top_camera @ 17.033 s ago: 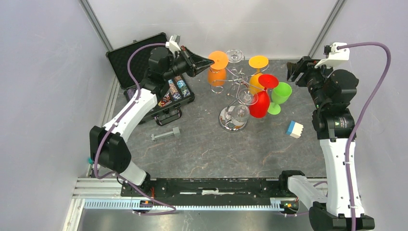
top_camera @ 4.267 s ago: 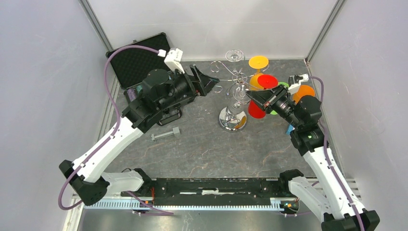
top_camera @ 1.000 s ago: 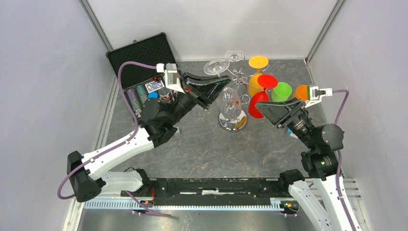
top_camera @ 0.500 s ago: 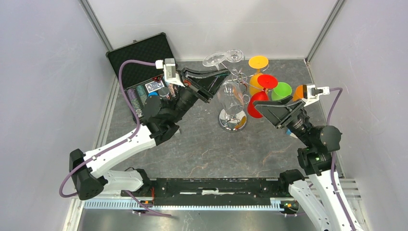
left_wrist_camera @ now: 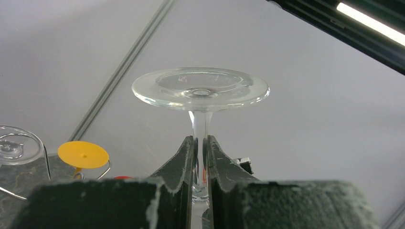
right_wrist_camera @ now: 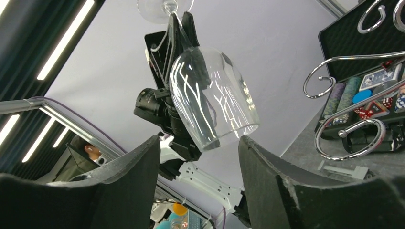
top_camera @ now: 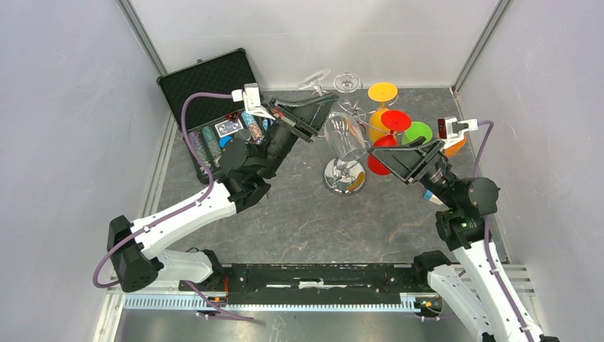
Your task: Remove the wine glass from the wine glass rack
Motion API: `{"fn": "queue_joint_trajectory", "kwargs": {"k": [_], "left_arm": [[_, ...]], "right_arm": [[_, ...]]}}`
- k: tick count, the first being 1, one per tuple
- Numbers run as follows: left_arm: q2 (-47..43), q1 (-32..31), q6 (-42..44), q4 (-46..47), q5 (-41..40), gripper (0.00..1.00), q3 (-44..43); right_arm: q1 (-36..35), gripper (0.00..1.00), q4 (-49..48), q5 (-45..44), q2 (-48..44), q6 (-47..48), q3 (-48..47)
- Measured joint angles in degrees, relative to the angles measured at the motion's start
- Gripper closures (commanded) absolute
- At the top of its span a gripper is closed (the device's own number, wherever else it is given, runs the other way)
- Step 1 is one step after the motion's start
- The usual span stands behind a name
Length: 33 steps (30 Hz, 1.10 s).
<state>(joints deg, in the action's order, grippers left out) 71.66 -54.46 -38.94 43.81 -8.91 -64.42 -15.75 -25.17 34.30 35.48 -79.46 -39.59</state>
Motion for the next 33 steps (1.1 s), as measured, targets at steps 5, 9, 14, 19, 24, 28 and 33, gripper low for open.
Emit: {"fn": "queue_joint_trajectory", "kwargs": {"k": [5,9,14,19,24,28,33], "left_arm": [[1.14,0.0,-1.79,0.15,-2.47,0.98,-1.38],[1.84,-0.02,-2.93,0.96,-3.8,0.98,-2.01],[2.34,-0.04,-4.55,1.75,-4.59,0.98,-2.16],[2.97,-0.28,-6.19,3.48,-4.68,0.98,-2.16],[3.19,-0.59,-6.69,6.56,-4.68,0.98,-1.77],[3.19,-0.7,-6.67,8.98,-4.76,0.98,-0.7],[3.28,-0.83,-6.64,12.66,-4.72,0.98,0.46]], "right_arm": [[-1.46,0.36,0.59,0.0,1.01,0.35,-0.7],[-3.15,0.4,0.37,-0.22,1.92,0.46,-1.14],[-5.55,0.45,-1.16,-2.08,3.56,0.9,-1.77],[-8.46,0.48,-3.37,-6.1,4.5,1.73,-1.97],[-12.26,0.52,-6.84,-10.54,5.53,1.88,-1.95],[-15.32,0.57,-9.6,-14.45,5.84,2.69,-1.92],[-18.03,0.67,-12.09,-18.29,6.25,3.32,-1.73]]}}
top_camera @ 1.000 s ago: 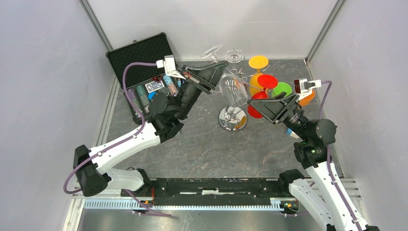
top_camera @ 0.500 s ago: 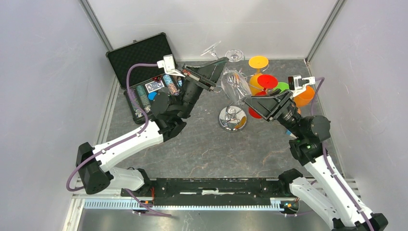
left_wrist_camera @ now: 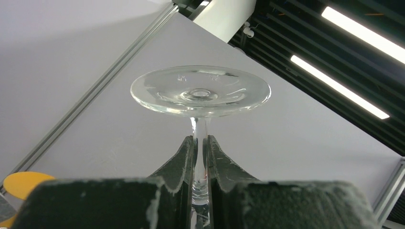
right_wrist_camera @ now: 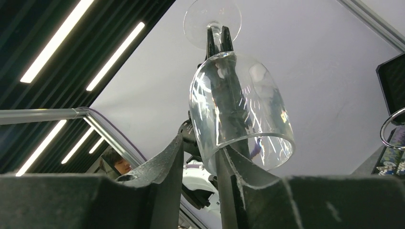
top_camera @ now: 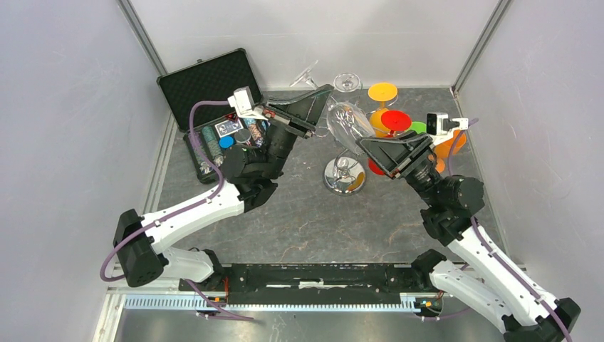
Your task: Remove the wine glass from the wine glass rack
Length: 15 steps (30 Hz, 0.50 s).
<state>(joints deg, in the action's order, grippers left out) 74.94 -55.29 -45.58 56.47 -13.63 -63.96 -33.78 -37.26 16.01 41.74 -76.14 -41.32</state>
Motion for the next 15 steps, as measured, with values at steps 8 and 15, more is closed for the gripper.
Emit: {"fn": "queue_joint_trajectory", "kwargs": {"k": [8,15], "left_arm": [[0.57,-0.13,0.07,4.33,0.59,0.98,1.16],[0.59,-0.46,0.04,5.44,1.53,0.98,1.36]], "right_arm": [[-3.1,0.97,-4.04,-3.72,1.11,0.68,1.84],[-3.74,0.81,-5.27,-4.76,0.11,4.09,1.84]]}}
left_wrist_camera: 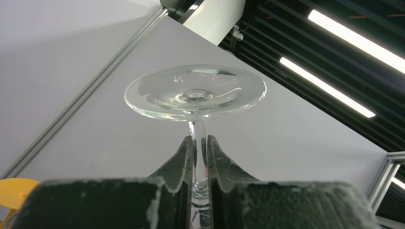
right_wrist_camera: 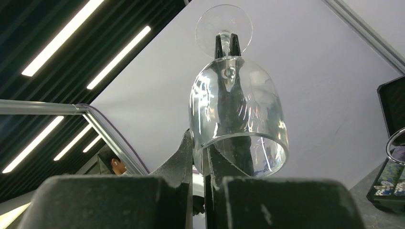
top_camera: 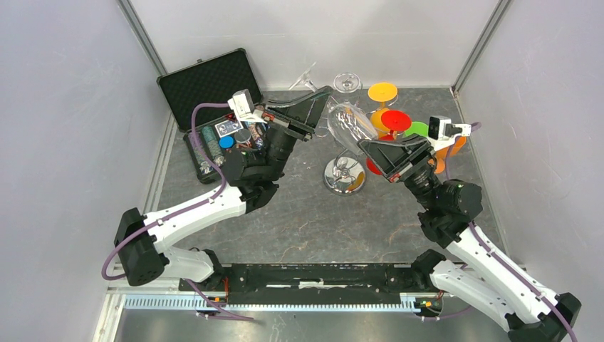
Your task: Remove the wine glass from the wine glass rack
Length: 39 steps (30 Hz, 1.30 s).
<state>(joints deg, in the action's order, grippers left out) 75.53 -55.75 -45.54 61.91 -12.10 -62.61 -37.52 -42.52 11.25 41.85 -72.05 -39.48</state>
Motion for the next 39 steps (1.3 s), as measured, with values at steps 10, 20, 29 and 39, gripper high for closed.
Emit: {"fn": "queue_joint_trajectory", "kwargs": {"k": [10,20,29,39], "left_arm": [[0.0,0.07,0.46,1.09,1.86,0.97,0.26],[-0.26,-0.2,0.7,0.35,2.36,0.51,1.01],[-5.62,-0.26,3.58,-8.07,5.07,0.1,1.11],[-12.48,-0.26,13.07,-32.33,8.22,0.01,-2.21]], "right_arm": [[-0.11,0.85,-2.14,-2.23,1.11,1.22,0.76],[-0.31,1.0,-3.45,-2.51,-0.5,6.54,0.7],[-0.24,1.0,6.29,-7.39,-1.36,21.09,-6.08],[-0.24,1.0,35.19,-21.57,4.35,46.16,-32.76]]}}
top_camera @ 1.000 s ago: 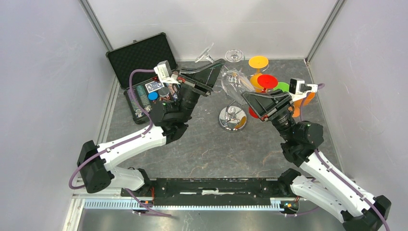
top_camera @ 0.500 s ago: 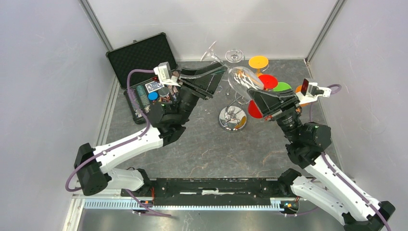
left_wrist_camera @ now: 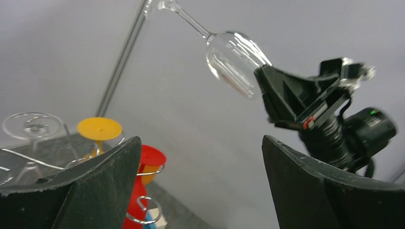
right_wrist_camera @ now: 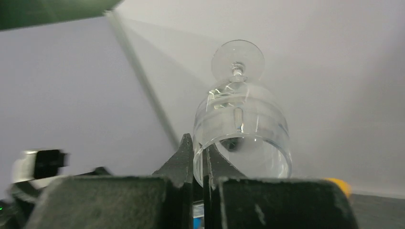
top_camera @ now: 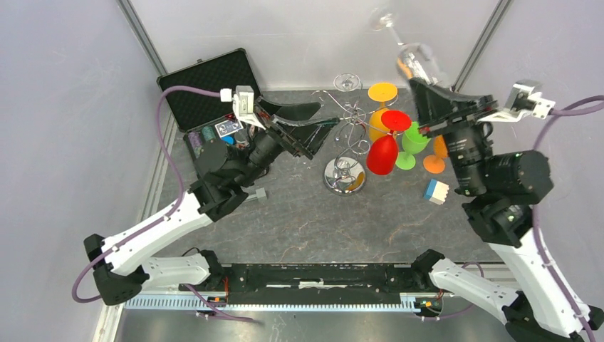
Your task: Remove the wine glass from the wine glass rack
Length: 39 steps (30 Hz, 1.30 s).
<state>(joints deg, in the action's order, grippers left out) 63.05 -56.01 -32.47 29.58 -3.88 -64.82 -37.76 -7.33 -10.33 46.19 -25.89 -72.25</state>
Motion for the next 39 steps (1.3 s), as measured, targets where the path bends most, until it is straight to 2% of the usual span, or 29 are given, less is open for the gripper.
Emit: {"fn": "queue_joint_trajectory", "kwargs": {"k": [4,7,12,16,19,22,26,30,33,36,39], "left_arm": [[-1.11,0.0,6.14,-13.29,-0.44,0.0,-5.6],[-3.8,0.0,9.97,-19.78,-1.4,0.0,-5.97],[-6.49,0.02,14.64,-28.39,-2.67,0.01,-6.56],[-5.6,0.02,17.14,-35.63,-2.38,0.01,-9.33],[-5.4,0.02,18.18,-38.66,-1.95,0.0,-9.66],[-5.4,0.02,18.78,-40.85,-1.55,0.0,-9.64],[-5.51,0.02,19.37,-42.05,-0.48,0.0,-9.46],[-5.6,0.02,19.98,-43.3,0.2,0.0,-9.22],[-5.75,0.02,20.15,-44.04,0.83,0.0,-8.81],[-5.97,0.02,20.17,-44.39,1.03,0.0,-8.22],[-6.38,0.02,20.2,-44.72,1.01,0.0,-7.39]], "right_arm": [[0.0,1.0,13.2,-13.35,2.82,11.04,-9.53],[0.09,1.0,20.76,-25.18,4.85,18.67,-13.03],[0.33,1.0,26.6,-41.0,10.34,28.63,-16.02],[2.67,1.0,28.28,-45.88,15.41,33.38,-17.25],[7.67,1.0,31.06,-44.24,19.52,33.53,-19.54],[17.14,1.0,34.77,-38.75,23.67,31.54,-23.06],[28.79,1.0,39.08,-29.75,27.04,28.7,-24.28],[37.35,1.0,42.58,-19.15,29.86,25.03,-24.41],[44.52,1.0,44.89,-14.43,31.39,23.37,-24.37],[51.3,1.0,46.53,-10.05,31.34,21.22,-21.38],[54.42,1.0,48.74,-8.31,29.83,20.04,-16.06]]}}
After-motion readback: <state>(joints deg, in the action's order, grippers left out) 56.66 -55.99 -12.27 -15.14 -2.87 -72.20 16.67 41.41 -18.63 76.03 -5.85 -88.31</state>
